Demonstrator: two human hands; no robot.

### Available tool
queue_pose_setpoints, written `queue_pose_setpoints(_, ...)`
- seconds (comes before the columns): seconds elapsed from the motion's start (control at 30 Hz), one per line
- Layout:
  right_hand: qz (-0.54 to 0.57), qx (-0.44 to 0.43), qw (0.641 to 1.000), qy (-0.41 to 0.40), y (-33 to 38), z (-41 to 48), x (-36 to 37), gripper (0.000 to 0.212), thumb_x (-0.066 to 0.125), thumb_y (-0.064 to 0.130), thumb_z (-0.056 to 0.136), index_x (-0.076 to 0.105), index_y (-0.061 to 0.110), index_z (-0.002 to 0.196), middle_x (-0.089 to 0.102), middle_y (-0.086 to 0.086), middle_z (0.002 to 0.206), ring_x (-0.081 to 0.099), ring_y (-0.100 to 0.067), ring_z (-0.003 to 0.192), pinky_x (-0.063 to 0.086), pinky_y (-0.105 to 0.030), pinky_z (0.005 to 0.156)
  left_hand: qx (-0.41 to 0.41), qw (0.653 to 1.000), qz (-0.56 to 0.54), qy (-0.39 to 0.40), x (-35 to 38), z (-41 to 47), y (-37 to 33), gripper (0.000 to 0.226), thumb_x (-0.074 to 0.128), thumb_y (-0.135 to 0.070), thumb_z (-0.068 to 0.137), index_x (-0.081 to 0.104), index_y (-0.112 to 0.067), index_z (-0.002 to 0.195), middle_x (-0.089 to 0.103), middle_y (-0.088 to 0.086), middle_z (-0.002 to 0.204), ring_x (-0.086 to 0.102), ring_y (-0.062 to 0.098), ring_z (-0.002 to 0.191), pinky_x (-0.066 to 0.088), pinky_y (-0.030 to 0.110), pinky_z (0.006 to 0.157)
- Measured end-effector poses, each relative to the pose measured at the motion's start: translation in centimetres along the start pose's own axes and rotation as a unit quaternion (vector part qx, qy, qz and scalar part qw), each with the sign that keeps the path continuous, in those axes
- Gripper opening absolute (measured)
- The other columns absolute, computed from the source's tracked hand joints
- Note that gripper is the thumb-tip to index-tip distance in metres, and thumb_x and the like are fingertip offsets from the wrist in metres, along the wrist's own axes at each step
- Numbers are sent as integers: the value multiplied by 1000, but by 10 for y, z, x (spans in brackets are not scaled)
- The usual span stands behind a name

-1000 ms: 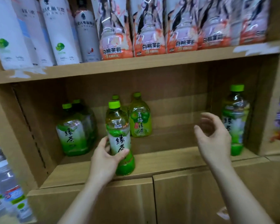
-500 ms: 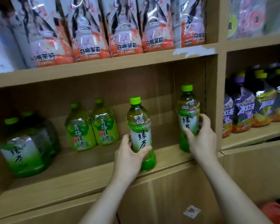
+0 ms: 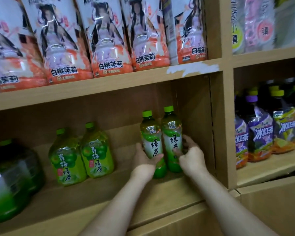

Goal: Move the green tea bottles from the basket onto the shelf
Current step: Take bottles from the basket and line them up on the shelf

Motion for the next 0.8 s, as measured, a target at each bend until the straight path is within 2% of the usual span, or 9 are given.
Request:
queue_pose_setpoints(0.1,-80,-50,995,-42,5,11,8,56,62,13,86,44,18,138,48,-13,126,55,-34,109,46,-36,91,13,1000,-9,-11,14,26,1,54,81,-24,71,37,-18,102,65,4,110,63,26,100,50,34,82)
queue_pose_setpoints(0.2,-114,-27,992,-36,2,29,14,55,59,12,87,40,21,138,55,-11,125,55,-31,112,45,-35,91,14,999,-46,11,29,47,4,47,78,-20,75,40,-19,103,60,-4,98,62,22,97,47,30,77)
queue_pose_setpoints(0.3,-113,-9,993,-28,-2,43,17,45,56,10,88,45,23,130,65,-9,112,62,-31,105,48,-35,84,-8,996,-82,37,43,62,17,46,74,-13,77,43,-25,108,60,-5,101,60,20,101,48,34,86)
queue_pose_setpoints(0.4,-104,-35,993,-46,-1,50,20,37,53,7,88,48,20,123,67,-10,105,64,-32,96,50,-34,77,-32,991,-120,42,51,70,34,56,70,-2,75,45,-27,119,62,-3,108,58,19,103,47,34,88)
queue_pose_setpoints(0.47,-107,-51,991,-57,1,51,23,43,53,4,87,46,19,127,65,-10,110,63,-32,101,49,-34,80,-23,993,-110,19,49,73,38,57,72,-3,73,42,-28,115,63,-2,106,60,18,99,46,30,82)
queue_pose_setpoints(0.57,-155,-75,982,-81,6,48,22,58,54,3,87,34,20,139,50,-10,130,58,-32,109,50,-40,88,15,999,-42,-25,45,74,31,50,77,-10,73,37,-23,101,63,-2,95,63,22,92,42,26,70)
queue_pose_setpoints(0.63,-190,-88,975,-75,8,45,23,59,52,5,88,32,20,142,45,-10,134,56,-32,111,51,-43,87,24,999,-14,-35,43,76,28,46,77,-15,75,36,-21,96,61,-2,92,62,22,88,40,26,66)
queue_pose_setpoints(0.7,-211,-83,973,-42,4,43,28,60,51,6,88,31,20,144,44,-9,138,52,-31,118,49,-42,89,20,999,0,-38,43,80,28,44,76,-18,76,37,-22,95,61,-1,91,62,23,86,40,27,65)
queue_pose_setpoints(0.8,-210,-68,975,-8,-5,45,32,73,57,7,86,23,21,149,34,-4,149,42,-27,130,44,-40,102,19,998,18,-49,43,83,27,41,76,-22,76,41,-23,97,67,4,102,64,26,92,41,28,68)
Point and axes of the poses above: each hand's wrist, its own z-axis towards the middle knuckle, its own x-axis out of the palm, y = z × x, the point moved 9 cm from there along z, towards the middle knuckle
